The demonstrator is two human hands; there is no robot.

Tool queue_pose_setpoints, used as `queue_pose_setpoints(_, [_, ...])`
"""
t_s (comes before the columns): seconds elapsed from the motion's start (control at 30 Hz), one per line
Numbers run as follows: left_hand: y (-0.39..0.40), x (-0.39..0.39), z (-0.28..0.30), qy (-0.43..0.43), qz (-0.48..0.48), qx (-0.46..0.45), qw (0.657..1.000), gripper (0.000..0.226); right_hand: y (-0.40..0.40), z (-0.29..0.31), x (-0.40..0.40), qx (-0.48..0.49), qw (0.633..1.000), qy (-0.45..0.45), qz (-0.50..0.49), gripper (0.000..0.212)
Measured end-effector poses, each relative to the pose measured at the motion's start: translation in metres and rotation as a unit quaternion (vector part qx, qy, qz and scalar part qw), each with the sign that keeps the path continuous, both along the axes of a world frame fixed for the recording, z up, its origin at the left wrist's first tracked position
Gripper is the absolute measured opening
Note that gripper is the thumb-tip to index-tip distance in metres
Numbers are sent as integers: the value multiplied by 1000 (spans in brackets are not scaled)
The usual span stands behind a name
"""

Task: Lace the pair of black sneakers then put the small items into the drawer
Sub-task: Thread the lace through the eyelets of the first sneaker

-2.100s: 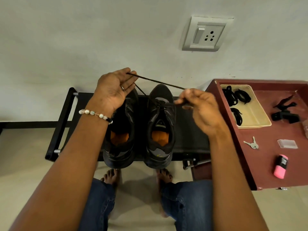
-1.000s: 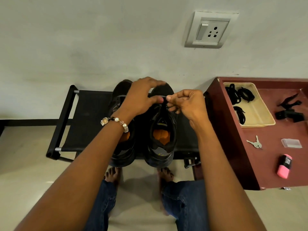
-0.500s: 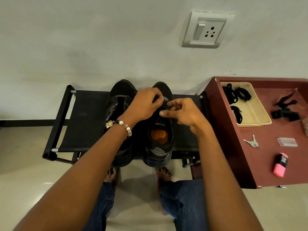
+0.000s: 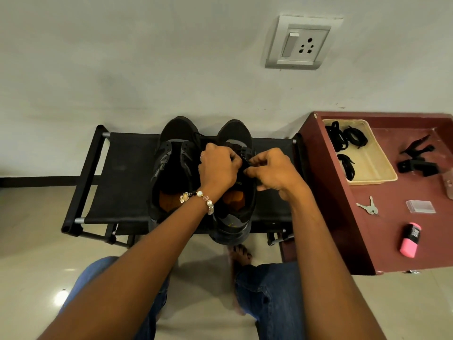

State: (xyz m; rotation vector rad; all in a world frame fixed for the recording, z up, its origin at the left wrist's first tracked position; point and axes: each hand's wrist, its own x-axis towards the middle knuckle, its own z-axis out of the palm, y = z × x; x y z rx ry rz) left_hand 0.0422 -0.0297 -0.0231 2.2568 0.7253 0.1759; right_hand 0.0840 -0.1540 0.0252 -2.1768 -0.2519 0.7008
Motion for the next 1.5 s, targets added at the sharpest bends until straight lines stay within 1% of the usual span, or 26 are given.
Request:
queue_pose_setpoints(0.1, [-8,-2,0,14,42,4,999,21,0,0,-2,1,1000,-7,3,13])
queue_pose_setpoints(0.13, [-10,-2,-1,19,52,-11,998,20,0,-1,-1,2,1000,-12,5,13])
queue_pose_setpoints(0.23, [-9,-1,-2,23,82,-98,992,14,-2,-4,2,8,1000,-4,30,19])
queue_pose_setpoints(0.3, [-5,1,-6,18,96,-161,982,20,-6,-7,5,29,998,22,52,23])
queue_pose_setpoints(0.33, [-4,2,-10,17,100,-191,976,16,-8,-8,6,51,996,42,55,23])
queue_pose_setpoints(0.43, [0,7,-24,19,110,-241,964,20,-13,-14,10,114,988,99,17,25])
queue_pose_setpoints(0.53, [-3,3,-2,17,132,-272,953,21,-10,-22,12,124,986,94,-57,18])
queue_pose_setpoints(0.6, [-4,0,5,9,133,-276,952,17,-4,-29,13,113,987,61,-100,10])
queue_pose_setpoints(0.67, [-3,-3,7,-10,129,-269,954,7,3,-33,13,112,986,31,-123,9])
queue_pose_setpoints(0.8, [-4,-9,9,-23,100,-250,963,5,13,-37,14,106,979,18,-173,18])
queue_pose_setpoints(0.9, [-1,-13,11,-29,47,-202,978,11,13,-36,14,107,972,12,-211,25])
queue_pose_setpoints(0.93, [1,-15,12,-26,24,-179,983,21,12,-32,14,133,965,9,-227,24])
queue_pose_setpoints(0.97, [3,-18,14,-11,-5,-145,989,38,10,-24,13,176,952,10,-251,22])
queue_pose_setpoints(1.0, [6,-21,16,18,-35,-106,994,55,8,-16,14,239,930,12,-280,21])
queue_pose_setpoints(1.03, [8,-24,19,47,-58,-63,995,68,4,-5,15,321,894,17,-312,21])
queue_pose_setpoints(1.1, [6,-29,20,79,-75,4,994,78,-7,16,17,497,798,16,-342,19])
queue_pose_setpoints(1.13, [2,-31,19,83,-70,34,994,79,-12,21,19,540,771,-7,-336,18])
queue_pose_setpoints(1.17, [-2,-33,17,81,-59,61,993,78,-15,24,20,544,776,-46,-317,17])
queue_pose_setpoints(1.2, [-7,-35,16,77,-43,83,993,77,-16,22,21,510,805,-91,-290,14])
queue_pose_setpoints(1.23, [-11,-37,16,71,-23,93,993,76,-14,19,20,444,849,-135,-254,11])
queue_pose_setpoints(1.3, [-16,-37,16,64,8,93,994,68,-8,4,19,241,939,-196,-149,8])
queue_pose_setpoints(1.33, [-16,-37,17,62,11,91,994,61,-5,-5,18,123,967,-209,-81,15])
queue_pose_setpoints(1.37, [-16,-37,17,61,10,89,994,54,-2,-15,17,15,978,-209,-11,21])
queue_pose_setpoints(1.4, [-16,-37,17,61,10,83,995,48,1,-22,16,-65,976,-205,41,22])
queue_pose_setpoints(1.43, [-15,-36,17,66,9,77,995,44,2,-24,15,-107,972,-198,67,18])
queue_pose_setpoints(1.5, [-14,-36,15,75,9,68,995,41,1,-23,14,-106,977,-178,59,14])
